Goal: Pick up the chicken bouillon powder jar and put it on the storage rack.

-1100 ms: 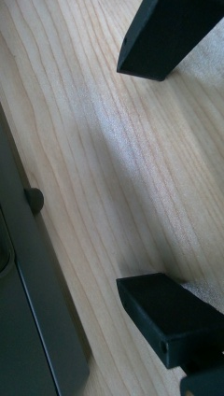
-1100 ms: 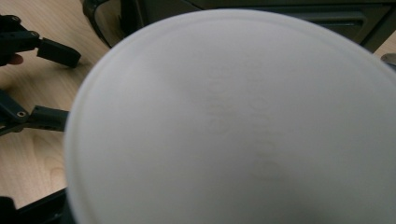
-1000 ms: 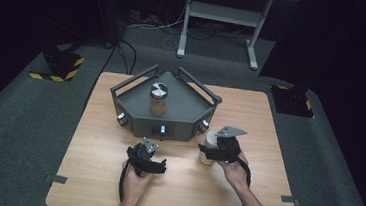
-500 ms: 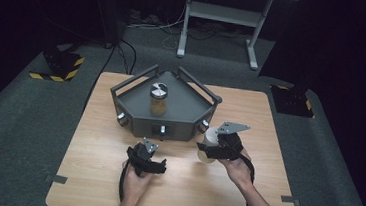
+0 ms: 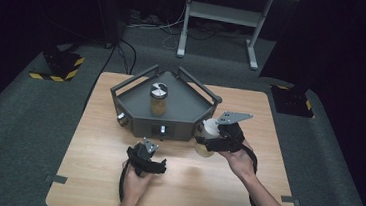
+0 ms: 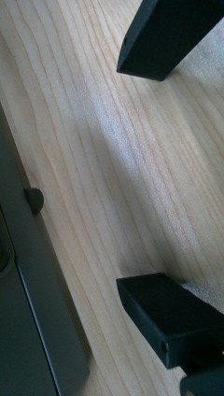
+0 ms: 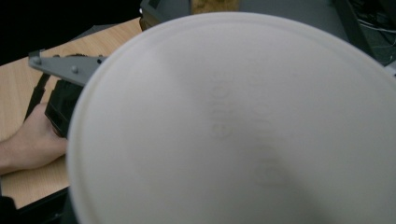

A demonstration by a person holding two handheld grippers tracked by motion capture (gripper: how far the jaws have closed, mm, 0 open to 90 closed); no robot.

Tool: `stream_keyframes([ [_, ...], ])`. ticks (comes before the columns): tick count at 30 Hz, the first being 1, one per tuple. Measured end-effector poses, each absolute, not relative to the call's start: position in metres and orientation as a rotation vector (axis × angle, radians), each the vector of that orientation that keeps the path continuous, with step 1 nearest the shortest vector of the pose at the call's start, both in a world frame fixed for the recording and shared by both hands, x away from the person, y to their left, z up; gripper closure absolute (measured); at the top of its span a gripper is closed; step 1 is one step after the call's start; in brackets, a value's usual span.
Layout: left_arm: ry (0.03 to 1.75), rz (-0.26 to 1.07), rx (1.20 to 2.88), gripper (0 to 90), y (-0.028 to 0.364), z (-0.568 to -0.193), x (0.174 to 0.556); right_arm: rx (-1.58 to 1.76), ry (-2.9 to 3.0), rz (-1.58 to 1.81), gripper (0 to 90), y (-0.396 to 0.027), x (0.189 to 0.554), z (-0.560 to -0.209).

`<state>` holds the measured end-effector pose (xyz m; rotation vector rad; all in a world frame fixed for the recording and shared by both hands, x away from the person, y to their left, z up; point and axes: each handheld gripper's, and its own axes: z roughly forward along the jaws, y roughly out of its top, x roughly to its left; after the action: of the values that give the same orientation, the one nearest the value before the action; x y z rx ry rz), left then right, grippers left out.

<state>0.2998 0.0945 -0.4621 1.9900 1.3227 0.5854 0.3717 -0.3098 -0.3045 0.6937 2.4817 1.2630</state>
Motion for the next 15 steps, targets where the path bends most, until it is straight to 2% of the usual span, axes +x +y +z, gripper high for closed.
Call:
stream_keyframes([
  [15,1.322,0.586,1.991,0.7,0.094,-0.462,0.3,0.655,2.47,1.284,34.8,-0.304,0.383,-0.276],
])
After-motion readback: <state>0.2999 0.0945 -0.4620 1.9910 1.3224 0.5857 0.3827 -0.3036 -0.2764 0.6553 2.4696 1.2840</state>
